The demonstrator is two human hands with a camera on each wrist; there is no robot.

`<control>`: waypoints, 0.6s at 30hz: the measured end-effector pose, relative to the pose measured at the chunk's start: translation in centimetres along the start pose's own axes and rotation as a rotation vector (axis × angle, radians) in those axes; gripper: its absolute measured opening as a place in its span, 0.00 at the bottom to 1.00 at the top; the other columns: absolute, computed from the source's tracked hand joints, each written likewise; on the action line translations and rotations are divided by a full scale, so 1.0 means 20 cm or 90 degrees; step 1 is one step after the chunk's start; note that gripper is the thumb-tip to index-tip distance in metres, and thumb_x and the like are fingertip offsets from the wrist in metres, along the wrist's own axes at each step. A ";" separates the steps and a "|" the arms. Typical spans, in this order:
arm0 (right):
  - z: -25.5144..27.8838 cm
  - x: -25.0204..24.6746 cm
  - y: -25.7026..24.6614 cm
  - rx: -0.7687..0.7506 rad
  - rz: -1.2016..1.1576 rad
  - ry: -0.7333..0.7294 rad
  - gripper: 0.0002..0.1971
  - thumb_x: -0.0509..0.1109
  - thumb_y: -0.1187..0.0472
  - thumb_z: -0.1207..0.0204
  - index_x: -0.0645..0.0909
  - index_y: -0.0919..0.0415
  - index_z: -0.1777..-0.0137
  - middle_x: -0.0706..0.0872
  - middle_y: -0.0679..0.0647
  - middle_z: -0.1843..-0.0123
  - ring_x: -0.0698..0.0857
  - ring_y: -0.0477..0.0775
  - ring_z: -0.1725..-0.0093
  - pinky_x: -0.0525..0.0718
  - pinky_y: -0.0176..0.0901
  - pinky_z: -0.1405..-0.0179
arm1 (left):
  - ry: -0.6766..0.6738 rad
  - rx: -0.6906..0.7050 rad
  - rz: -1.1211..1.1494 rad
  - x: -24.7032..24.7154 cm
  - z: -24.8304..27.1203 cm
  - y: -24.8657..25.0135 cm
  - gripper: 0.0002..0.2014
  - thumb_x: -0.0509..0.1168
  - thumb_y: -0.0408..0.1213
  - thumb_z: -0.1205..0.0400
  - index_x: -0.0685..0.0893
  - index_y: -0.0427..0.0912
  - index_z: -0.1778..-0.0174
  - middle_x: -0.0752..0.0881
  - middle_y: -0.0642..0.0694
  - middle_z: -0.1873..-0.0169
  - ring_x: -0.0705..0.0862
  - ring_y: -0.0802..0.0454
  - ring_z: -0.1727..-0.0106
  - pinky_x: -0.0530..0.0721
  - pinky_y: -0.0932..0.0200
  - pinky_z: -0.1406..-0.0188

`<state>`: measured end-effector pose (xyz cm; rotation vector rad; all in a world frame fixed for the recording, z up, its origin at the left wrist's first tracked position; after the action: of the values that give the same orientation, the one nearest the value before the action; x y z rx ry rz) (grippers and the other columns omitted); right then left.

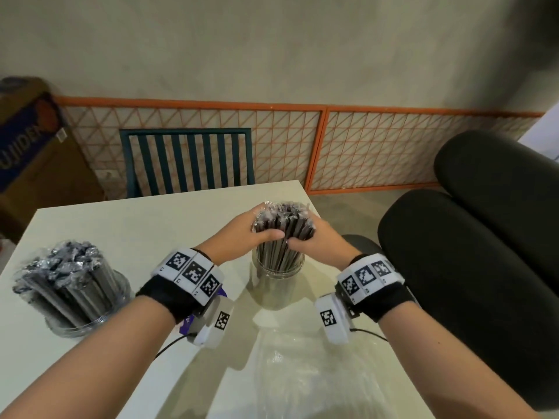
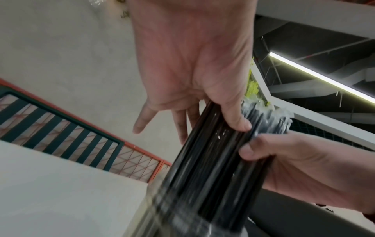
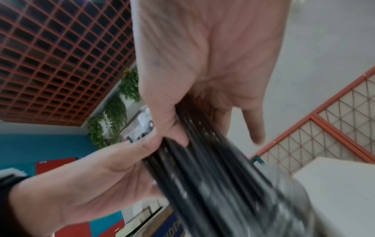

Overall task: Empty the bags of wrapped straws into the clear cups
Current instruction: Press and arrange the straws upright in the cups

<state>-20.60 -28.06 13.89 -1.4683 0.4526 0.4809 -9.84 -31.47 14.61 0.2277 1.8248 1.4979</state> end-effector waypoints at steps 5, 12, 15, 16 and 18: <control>-0.01 0.08 0.06 0.021 0.141 -0.182 0.51 0.78 0.63 0.32 0.46 0.54 0.16 0.72 0.52 0.24 0.71 0.51 0.25 0.70 0.39 0.30 | -0.119 -0.047 -0.067 0.05 0.03 -0.03 0.36 0.74 0.35 0.26 0.66 0.48 0.23 0.75 0.55 0.34 0.73 0.60 0.34 0.71 0.68 0.33; 0.05 0.16 0.15 0.017 0.002 -0.071 0.58 0.81 0.61 0.35 0.41 0.53 0.16 0.68 0.52 0.20 0.69 0.50 0.22 0.67 0.48 0.21 | -0.103 -0.056 0.089 0.18 0.05 -0.14 0.57 0.80 0.35 0.35 0.48 0.52 0.18 0.68 0.54 0.28 0.68 0.58 0.26 0.69 0.62 0.26; 0.05 0.11 0.13 0.015 0.002 0.044 0.42 0.75 0.63 0.28 0.56 0.55 0.18 0.77 0.57 0.27 0.76 0.56 0.27 0.74 0.44 0.30 | 0.005 -0.054 0.079 0.13 0.00 -0.14 0.49 0.79 0.36 0.33 0.57 0.49 0.21 0.75 0.50 0.32 0.76 0.52 0.29 0.73 0.51 0.26; 0.05 0.08 0.11 0.009 0.002 0.070 0.38 0.73 0.65 0.27 0.59 0.55 0.19 0.79 0.57 0.29 0.78 0.55 0.30 0.75 0.40 0.34 | 0.048 -0.052 0.059 0.08 -0.01 -0.13 0.43 0.77 0.35 0.31 0.61 0.48 0.22 0.78 0.49 0.34 0.78 0.51 0.31 0.75 0.50 0.28; 0.04 0.01 0.06 -0.009 0.012 0.097 0.35 0.73 0.65 0.26 0.63 0.55 0.21 0.81 0.55 0.33 0.79 0.50 0.34 0.74 0.33 0.41 | 0.069 -0.036 0.029 0.02 -0.02 -0.08 0.32 0.74 0.33 0.27 0.70 0.47 0.28 0.82 0.51 0.41 0.82 0.51 0.37 0.79 0.52 0.33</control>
<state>-21.02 -27.21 12.84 -1.5219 0.5849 0.3900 -9.85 -32.09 13.01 0.1652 1.8693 1.6200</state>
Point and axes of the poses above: each hand's wrist, its own z-axis away from the middle knuckle, its own x-axis out of the palm, y = z × x, the point moved 10 cm from there along -z, towards the middle knuckle
